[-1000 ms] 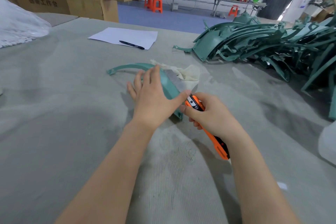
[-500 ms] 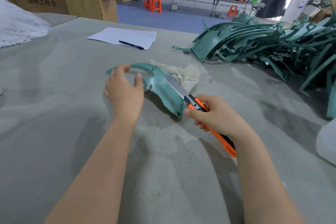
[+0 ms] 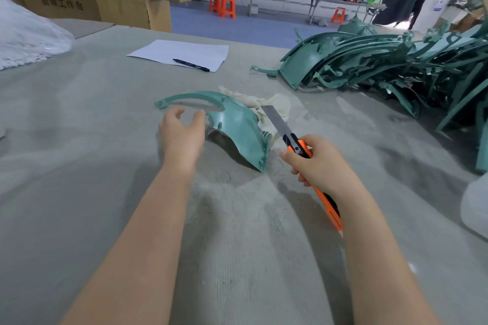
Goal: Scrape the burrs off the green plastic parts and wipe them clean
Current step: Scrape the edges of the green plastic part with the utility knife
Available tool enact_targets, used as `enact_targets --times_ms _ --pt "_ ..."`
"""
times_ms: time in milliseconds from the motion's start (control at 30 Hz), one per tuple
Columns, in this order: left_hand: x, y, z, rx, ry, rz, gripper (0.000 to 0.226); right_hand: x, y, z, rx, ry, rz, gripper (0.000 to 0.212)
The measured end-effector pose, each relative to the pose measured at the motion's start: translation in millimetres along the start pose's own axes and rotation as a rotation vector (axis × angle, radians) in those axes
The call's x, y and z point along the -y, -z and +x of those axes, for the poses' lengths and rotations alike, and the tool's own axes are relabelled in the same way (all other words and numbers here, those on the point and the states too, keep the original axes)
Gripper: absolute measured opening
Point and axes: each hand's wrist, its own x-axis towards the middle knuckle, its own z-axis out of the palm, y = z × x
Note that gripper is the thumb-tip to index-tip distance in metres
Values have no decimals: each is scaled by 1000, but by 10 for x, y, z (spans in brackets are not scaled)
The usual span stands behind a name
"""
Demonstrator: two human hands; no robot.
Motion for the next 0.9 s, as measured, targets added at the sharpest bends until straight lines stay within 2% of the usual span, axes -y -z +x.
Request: enact_targets --times_ms 33,133,233,267,400,467,567,633,733,833,900 --pt "3 -5 -8 -3 -30 5 27 0 1 -1 -11 -3 -3 24" --pt "6 18 -49 -33 -97 67 34 1 6 5 -29 -25 -6 25" --pt "18 8 -34 -58 -142 113 9 -5 4 12 -28 -34 -8 26" --pt "5 6 -36 -41 -112 89 20 -6 4 14 -30 -34 -11 26" --pt "-33 -19 -33 82 106 -178 49 1 -6 21 -31 -43 -30 28" --pt "-23 -51 -62 199 185 -231 42 -2 -13 23 -30 -45 -47 28" --pt "-18 -113 -131 325 188 -226 29 10 -17 15 -15 -45 -52 29" --pt "-49 -117 -165 363 212 -341 15 6 -22 18 -10 -52 -44 30" --pt "-124 -108 -194 361 252 -538 9 -7 -8 31 -35 -42 -17 29" --pt "-223 -92 -226 383 248 -761 10 24 -5 31 -81 -42 127 23" --pt "-291 -71 -262 467 228 -855 13 55 -13 30 -112 -54 348 20"
